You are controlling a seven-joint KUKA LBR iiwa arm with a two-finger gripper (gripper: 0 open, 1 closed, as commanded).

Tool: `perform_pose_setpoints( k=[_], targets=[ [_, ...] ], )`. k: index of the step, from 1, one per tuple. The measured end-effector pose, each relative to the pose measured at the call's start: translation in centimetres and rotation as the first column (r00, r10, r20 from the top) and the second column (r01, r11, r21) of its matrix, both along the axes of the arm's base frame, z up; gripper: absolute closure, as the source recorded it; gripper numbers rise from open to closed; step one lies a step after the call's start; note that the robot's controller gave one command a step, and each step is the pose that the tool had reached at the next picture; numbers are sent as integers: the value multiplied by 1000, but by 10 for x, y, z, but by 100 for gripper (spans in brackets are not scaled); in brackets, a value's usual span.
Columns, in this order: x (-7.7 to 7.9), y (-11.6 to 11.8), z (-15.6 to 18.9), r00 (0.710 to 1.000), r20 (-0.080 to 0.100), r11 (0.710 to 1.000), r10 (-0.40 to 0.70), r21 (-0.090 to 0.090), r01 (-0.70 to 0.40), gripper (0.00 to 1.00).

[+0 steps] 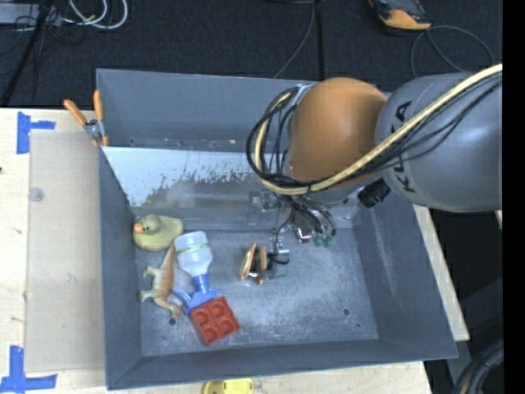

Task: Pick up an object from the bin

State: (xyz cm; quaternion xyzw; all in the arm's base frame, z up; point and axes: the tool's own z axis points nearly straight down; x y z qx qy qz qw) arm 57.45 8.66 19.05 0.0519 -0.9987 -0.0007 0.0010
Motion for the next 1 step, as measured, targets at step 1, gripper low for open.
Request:
perform_pose_setpoints(
  k=[1],
  targets=[
    [-3,-17,-55,993,4,993,116,-2,-116,0]
  ],
)
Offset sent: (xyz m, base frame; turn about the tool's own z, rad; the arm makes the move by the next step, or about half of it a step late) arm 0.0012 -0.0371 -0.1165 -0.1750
